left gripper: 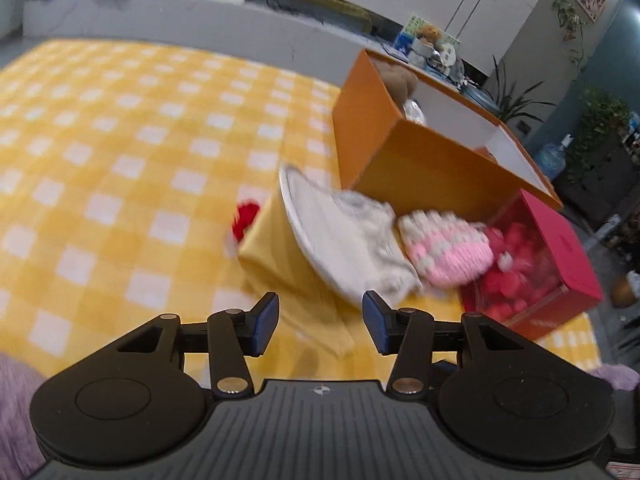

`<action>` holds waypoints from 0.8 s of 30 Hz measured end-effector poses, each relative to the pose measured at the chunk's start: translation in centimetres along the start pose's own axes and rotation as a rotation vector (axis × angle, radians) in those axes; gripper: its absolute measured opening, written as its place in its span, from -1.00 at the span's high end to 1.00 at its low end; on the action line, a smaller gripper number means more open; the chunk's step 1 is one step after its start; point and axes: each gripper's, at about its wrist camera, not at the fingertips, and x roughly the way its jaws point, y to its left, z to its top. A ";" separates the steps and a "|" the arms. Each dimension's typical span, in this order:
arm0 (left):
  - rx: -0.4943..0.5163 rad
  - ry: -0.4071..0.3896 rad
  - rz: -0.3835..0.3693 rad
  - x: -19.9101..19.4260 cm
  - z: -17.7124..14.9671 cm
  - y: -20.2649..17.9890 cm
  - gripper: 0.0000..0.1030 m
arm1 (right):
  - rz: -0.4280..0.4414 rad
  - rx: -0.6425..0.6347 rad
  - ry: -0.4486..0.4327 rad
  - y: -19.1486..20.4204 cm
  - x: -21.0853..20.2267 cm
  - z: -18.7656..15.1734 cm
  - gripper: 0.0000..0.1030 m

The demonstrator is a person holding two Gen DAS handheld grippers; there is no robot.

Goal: Organize soft objects
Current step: 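Close the right tool on the white mitt and lift it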

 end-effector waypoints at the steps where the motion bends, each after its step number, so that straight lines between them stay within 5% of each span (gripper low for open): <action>1: 0.008 -0.004 0.012 0.2 0.3 -0.2 0.01 | -0.013 -0.005 -0.016 0.0 0.1 0.5 0.77; 4: 0.006 -0.004 0.017 1.2 1.1 -0.5 0.13 | -0.026 -0.005 -0.053 -0.1 0.5 1.9 0.41; 9: 0.022 0.015 0.046 3.2 1.9 -1.0 0.38 | -0.027 0.014 -0.064 -0.6 0.9 2.2 0.40; 13: 0.044 0.043 0.038 3.7 1.8 -1.1 0.86 | -0.039 0.034 -0.052 -1.3 0.9 1.2 0.40; 19: 0.073 0.074 -0.047 0.2 0.5 -2.2 0.89 | -0.052 0.083 -0.091 -2.4 -0.6 0.9 0.40; 24: 0.223 0.129 -0.053 -2.5 -1.7 -4.3 0.89 | -0.059 0.120 -0.138 -3.1 -2.9 0.5 0.35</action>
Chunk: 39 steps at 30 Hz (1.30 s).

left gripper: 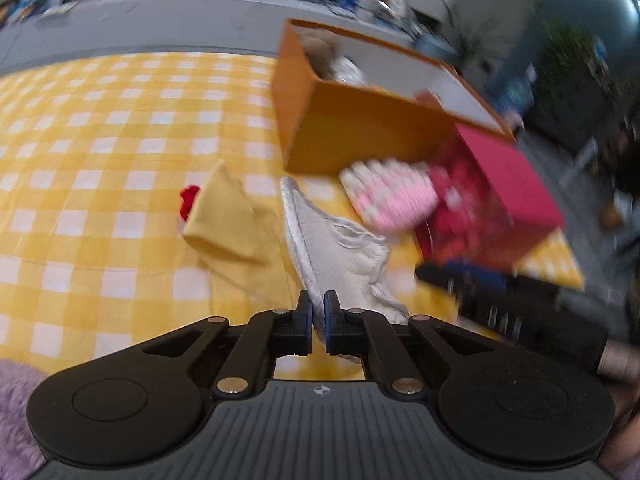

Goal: Organize soft objects

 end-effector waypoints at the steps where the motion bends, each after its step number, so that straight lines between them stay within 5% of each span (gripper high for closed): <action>1: 0.057 -0.001 0.017 -0.2 -0.4 -0.8 0.89 | 0.003 0.012 0.000 -0.1 -0.3 -0.1 0.35; 6: 0.267 -0.001 0.052 0.2 -1.4 -5.1 0.89 | 0.019 0.040 0.032 -0.9 -1.2 -1.2 0.35; 13: 0.353 0.057 -0.016 3.1 -2.6 -7.5 0.89 | 0.049 0.192 0.076 -3.6 -1.0 -1.5 0.35; 20: 0.234 0.139 -0.056 5.9 -2.4 -6.7 0.89 | 0.155 0.265 0.034 -4.4 -1.7 -1.6 -0.03; 29: 0.188 0.158 -0.076 6.5 -2.2 -5.8 0.87 | 0.234 0.190 0.067 -2.0 -0.4 -1.5 -0.03; 35: 0.137 0.162 -0.091 5.6 -2.7 -4.4 0.65 | 0.186 0.171 0.172 -1.3 2.7 -2.0 0.04; 39: 0.137 0.172 -0.098 4.4 -2.6 -4.0 0.21 | 0.153 0.084 0.171 0.1 3.3 -2.3 0.01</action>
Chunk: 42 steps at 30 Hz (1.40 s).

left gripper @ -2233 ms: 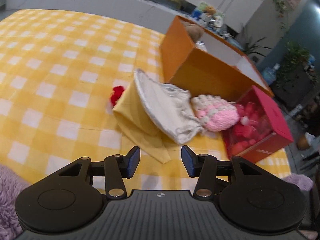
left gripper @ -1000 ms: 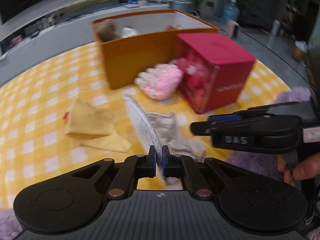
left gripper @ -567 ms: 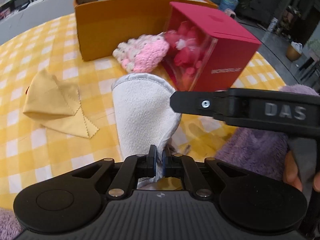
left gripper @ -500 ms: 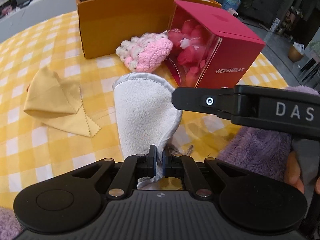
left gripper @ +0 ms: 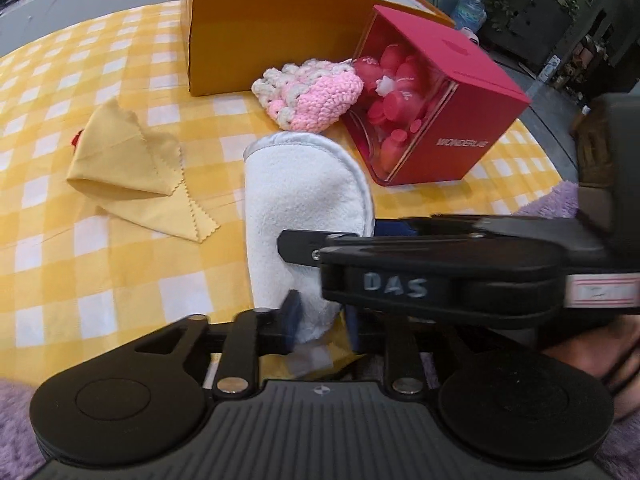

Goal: Organize soft objects

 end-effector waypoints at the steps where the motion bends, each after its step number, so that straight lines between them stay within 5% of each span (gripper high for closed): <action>1: 0.009 0.005 0.005 -0.4 0.0 0.1 -0.03 | -0.008 -0.016 -0.004 0.2 0.1 -0.1 0.00; 9: -0.008 0.013 0.222 -2.3 0.0 2.7 -0.14 | -0.076 -0.143 -0.014 1.7 0.3 -0.7 0.04; 16: -0.057 -0.081 0.247 -3.3 0.7 4.4 -0.17 | -0.065 -0.189 -0.015 2.1 0.3 -0.7 0.72; 21: -0.116 -0.187 0.284 -3.7 2.4 6.2 -0.34 | -0.070 -0.211 -0.068 3.1 0.0 0.8 0.74; 26: -0.310 -0.315 0.314 -3.0 4.0 9.6 -0.42 | -0.092 -0.247 -0.110 3.7 1.3 2.8 0.74; 32: -0.450 -0.279 0.233 -0.2 4.1 12.3 -0.39 | -0.112 -0.228 -0.081 2.5 3.4 2.1 0.70; 35: -0.498 -0.231 0.234 1.0 4.0 13.2 -0.10 | -0.098 -0.202 -0.076 2.2 3.6 2.2 0.69; 40: -0.492 -0.268 0.185 0.2 3.5 13.3 0.86 | -0.107 -0.225 -0.088 2.5 3.5 1.9 0.68; 42: -0.475 -0.278 0.179 -0.1 3.5 12.9 0.96 | -0.104 -0.218 -0.088 2.4 3.6 2.0 0.68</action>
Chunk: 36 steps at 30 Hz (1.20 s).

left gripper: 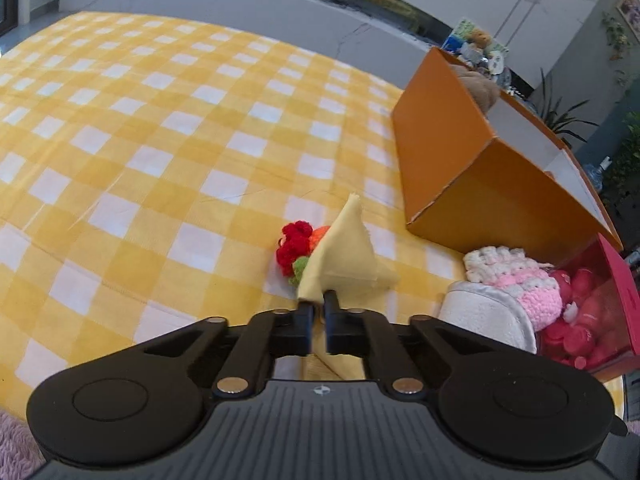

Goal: Organize soft objects
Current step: 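Close the left tool on the yellow cloth and lift it while the right tool holds the mitt, then carry the yellow cloth and white mitt over the orange box with both tools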

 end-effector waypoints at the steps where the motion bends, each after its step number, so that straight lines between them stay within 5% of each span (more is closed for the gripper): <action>1: 0.003 0.000 -0.017 -0.2 -0.1 -0.1 0.96 | 0.002 0.006 0.001 -0.1 0.0 0.0 0.68; 6: 0.037 -0.008 -0.101 -2.0 -1.1 -0.9 0.97 | 0.015 0.033 -0.008 -0.3 -1.4 -0.1 0.72; 17: 0.129 -0.054 -0.109 -6.3 -3.9 -3.9 0.97 | 0.052 0.015 -0.114 0.0 -7.8 -0.6 0.74; 27: 0.316 -0.241 -0.107 -11.2 -0.9 -10.7 0.97 | 0.044 -0.011 -0.263 -1.8 -14.2 3.5 0.74; 36: 0.428 -0.350 -0.132 -10.8 4.2 -16.2 0.96 | -0.015 -0.067 -0.330 -4.7 -15.9 9.9 0.74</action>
